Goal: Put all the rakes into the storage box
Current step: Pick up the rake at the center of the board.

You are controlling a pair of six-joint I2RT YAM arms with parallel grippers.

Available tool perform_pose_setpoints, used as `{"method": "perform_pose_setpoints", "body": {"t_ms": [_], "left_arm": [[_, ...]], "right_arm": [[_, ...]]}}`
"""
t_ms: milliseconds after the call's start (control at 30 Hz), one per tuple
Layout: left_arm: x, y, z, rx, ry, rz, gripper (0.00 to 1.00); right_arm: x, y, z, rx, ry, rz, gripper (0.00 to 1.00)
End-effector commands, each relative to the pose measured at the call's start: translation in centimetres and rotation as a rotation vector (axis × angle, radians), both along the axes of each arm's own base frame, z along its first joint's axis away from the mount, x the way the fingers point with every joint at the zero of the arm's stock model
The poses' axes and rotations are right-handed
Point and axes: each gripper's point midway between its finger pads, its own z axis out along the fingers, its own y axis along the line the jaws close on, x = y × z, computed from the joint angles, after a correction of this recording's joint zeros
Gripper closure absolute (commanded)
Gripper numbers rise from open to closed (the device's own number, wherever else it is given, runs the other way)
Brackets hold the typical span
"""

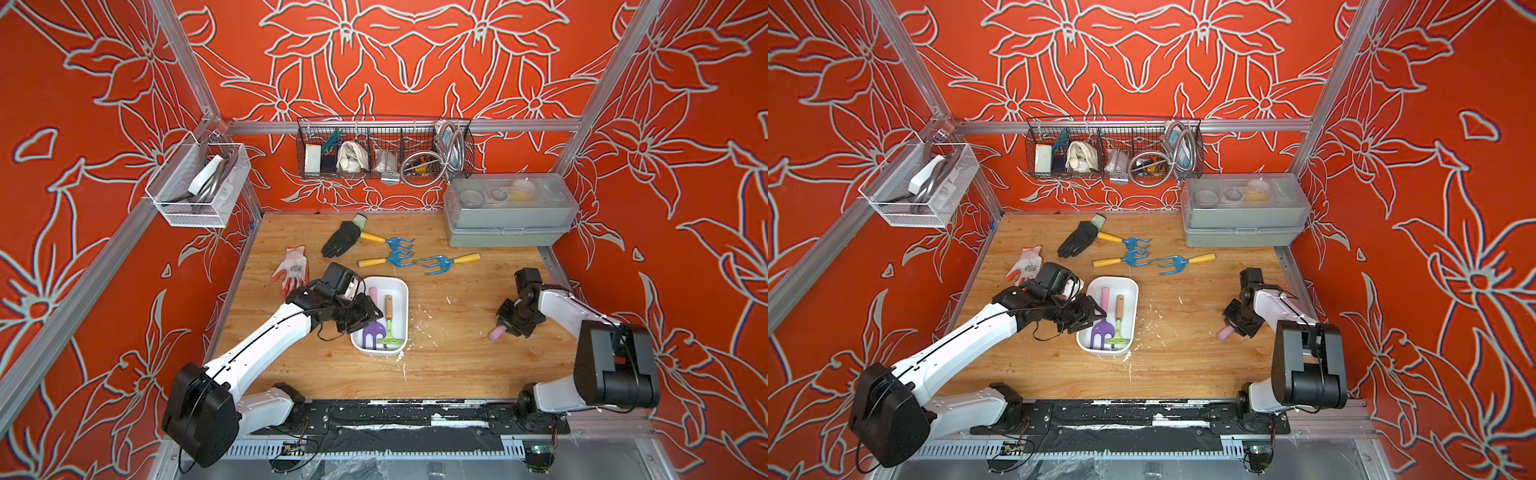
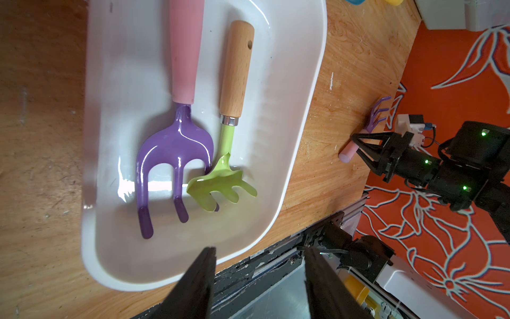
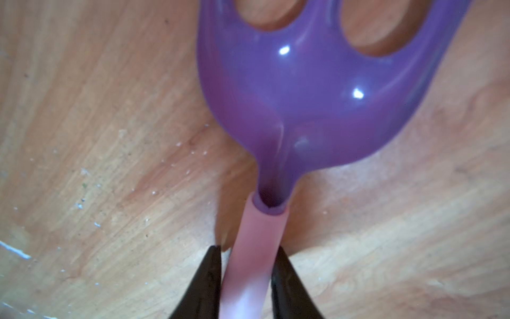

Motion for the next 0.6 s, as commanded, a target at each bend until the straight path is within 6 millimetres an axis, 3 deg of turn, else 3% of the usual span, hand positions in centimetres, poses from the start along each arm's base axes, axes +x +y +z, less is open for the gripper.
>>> {"method": "perform_pose_setpoints", "body": {"t_ms": [0, 367, 567], "left_arm": [[-0.7, 0.5, 0.0, 0.023, -0.005, -0.007, 0.46], [-0.6, 1.2, 0.3, 0.038, -0.015, 0.009, 0.46], [-0.6, 1.9, 0.4, 0.039, -0.015, 0.029, 0.46]], "right_arm": [[-0.3, 0.2, -0.2, 0.019, 0.007, -0.003, 0.78], [0.2, 1.6, 2.6, 0.072, -0.081, 0.069, 0.99], [0.5, 4.1, 4.4, 0.123, -0.133, 0.139, 1.00]]}}
